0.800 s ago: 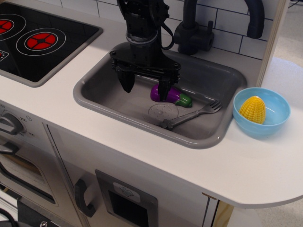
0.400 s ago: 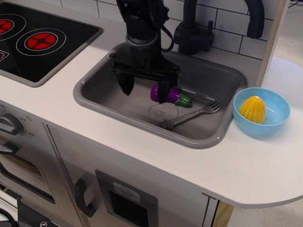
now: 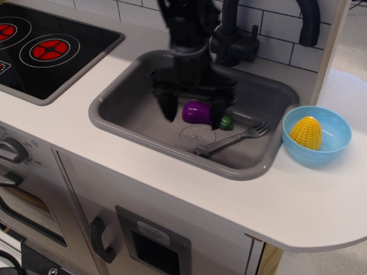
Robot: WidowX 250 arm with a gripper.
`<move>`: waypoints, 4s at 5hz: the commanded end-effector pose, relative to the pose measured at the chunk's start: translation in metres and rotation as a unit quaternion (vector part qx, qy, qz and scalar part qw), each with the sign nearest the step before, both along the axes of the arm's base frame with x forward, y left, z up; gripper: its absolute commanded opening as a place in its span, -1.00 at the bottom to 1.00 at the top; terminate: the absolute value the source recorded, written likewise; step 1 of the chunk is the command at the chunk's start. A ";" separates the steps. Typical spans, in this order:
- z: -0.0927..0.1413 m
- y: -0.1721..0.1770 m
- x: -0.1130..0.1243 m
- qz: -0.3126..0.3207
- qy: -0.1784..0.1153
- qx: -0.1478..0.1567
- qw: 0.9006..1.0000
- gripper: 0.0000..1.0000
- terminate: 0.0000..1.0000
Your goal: Take corn out of bowl sink
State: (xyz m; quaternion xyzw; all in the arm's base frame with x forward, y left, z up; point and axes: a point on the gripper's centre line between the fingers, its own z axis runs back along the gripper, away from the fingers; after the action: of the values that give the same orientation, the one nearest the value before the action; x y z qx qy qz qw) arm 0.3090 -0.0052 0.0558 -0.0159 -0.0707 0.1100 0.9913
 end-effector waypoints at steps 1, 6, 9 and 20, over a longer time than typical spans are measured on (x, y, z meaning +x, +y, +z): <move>0.056 -0.046 0.005 0.015 -0.010 -0.025 1.000 1.00 -1.00; 0.037 -0.125 0.027 0.023 -0.015 -0.028 0.999 1.00 -1.00; 0.027 -0.139 0.039 0.050 -0.018 -0.010 0.999 1.00 -1.00; 0.066 -0.111 0.045 0.108 -0.015 -0.074 0.991 -1.00 -1.00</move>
State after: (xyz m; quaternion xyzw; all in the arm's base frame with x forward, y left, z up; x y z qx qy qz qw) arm 0.3457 -0.1151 0.0924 -0.0612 -0.0381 0.2226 0.9722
